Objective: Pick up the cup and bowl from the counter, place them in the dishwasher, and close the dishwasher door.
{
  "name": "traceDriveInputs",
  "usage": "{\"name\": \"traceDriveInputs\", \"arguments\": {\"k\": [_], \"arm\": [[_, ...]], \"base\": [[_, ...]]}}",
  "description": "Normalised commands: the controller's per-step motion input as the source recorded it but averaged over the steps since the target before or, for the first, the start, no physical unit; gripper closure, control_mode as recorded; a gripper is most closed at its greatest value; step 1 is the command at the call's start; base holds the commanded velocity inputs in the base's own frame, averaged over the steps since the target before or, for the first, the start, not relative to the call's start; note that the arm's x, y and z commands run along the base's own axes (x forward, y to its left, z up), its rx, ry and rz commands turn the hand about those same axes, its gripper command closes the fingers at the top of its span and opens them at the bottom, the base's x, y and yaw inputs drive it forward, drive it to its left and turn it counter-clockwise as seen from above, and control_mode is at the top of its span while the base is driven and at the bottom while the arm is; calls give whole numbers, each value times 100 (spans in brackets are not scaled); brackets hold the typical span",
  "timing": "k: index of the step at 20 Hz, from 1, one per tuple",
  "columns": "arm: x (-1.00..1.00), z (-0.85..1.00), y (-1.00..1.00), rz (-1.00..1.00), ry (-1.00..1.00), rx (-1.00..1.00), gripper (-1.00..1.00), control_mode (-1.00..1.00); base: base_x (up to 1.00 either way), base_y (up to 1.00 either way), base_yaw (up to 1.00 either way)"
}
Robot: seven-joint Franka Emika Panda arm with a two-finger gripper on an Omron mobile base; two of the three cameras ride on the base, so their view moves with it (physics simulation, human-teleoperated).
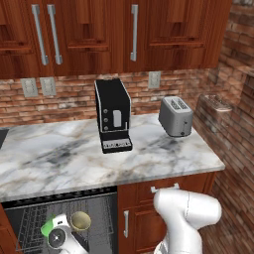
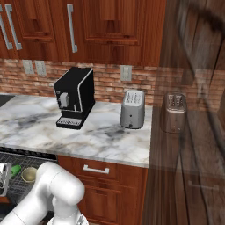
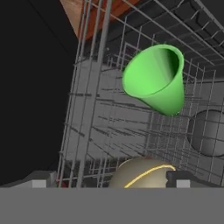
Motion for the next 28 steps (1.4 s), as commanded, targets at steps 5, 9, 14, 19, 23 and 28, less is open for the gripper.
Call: {"name": "traceDriveInputs", "arguments": {"k": [5, 9, 14, 19, 23, 28], "arm": [[-38, 16, 13, 0, -2, 0, -100, -100], [-45, 11, 22, 0, -4, 0, -100, -100], [-31, 0, 23, 0, -7, -4, -100, -100], [-23, 0, 27, 0, -10, -8, -100, -100], [-16, 0, 21, 0, -12, -8, -100, -100], [-5, -13, 17, 0, -9, -5, -100, -100]], "base": [[0, 0, 0], [0, 0, 0], [0, 0, 0], [0, 0, 0], [0, 0, 0], [0, 0, 0]]}}
